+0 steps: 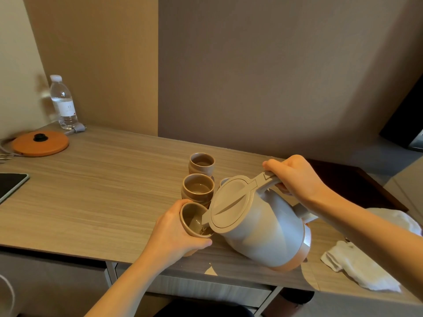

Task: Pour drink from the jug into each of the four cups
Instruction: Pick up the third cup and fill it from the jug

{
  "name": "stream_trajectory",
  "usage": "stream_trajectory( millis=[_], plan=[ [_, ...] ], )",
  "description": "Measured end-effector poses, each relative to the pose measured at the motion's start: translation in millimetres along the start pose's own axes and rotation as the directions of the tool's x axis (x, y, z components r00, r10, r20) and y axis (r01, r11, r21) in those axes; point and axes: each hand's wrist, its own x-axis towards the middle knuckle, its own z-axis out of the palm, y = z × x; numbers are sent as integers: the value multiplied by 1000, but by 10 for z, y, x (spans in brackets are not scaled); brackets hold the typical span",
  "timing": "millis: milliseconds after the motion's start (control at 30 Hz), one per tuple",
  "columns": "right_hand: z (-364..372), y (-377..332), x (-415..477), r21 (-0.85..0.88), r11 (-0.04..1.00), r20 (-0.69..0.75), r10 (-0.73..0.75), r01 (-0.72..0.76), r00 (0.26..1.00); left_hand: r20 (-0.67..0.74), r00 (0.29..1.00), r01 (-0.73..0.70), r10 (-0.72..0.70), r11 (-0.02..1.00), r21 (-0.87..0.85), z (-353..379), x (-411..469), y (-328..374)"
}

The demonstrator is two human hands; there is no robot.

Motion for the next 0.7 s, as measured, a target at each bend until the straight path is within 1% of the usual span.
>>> stream_trajectory(
  millis=[700],
  plan=[
    [14, -15, 1, -5, 1000, -2, -16, 16, 1000, 10, 1000, -2, 2, 1000, -13, -2, -12, 0]
  ],
)
